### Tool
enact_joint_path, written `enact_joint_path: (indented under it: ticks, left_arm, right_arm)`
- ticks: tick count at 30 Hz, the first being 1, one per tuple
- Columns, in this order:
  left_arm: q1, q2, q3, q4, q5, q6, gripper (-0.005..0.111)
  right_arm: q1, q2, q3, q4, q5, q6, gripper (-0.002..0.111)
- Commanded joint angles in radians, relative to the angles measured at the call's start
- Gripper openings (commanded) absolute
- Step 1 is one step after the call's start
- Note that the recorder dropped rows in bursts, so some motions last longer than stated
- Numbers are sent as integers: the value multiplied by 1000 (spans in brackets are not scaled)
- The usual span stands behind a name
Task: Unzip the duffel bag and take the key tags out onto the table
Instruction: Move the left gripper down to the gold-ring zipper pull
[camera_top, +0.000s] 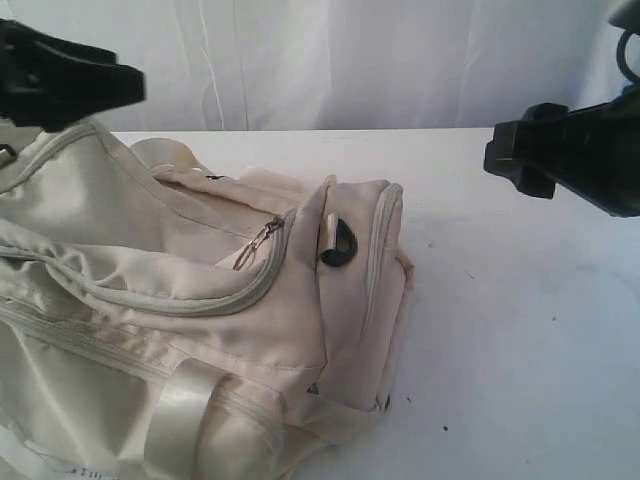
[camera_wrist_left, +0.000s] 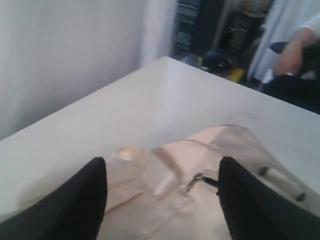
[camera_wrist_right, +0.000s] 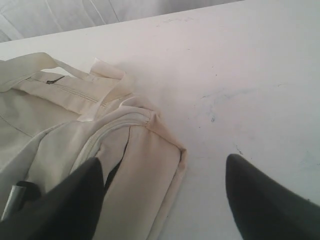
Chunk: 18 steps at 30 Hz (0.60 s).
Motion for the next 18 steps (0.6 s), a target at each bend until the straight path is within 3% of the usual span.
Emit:
enact_joint_path:
  ticks: [1,5,13,18]
  left_arm:
    - [-160,-13,47,14,85,100,66]
    - [-201,-13,127,14,227,170,66]
    - [-204,-13,247,14,160,213,66]
    - [-260,-13,283,14,162,213,66]
  right_arm:
    - [1,1,4,0,-14,1,65]
    - [1,1,4,0,-2,1,65]
    - [1,1,4,0,0,1,65]
    - [1,1,4,0,0,1,65]
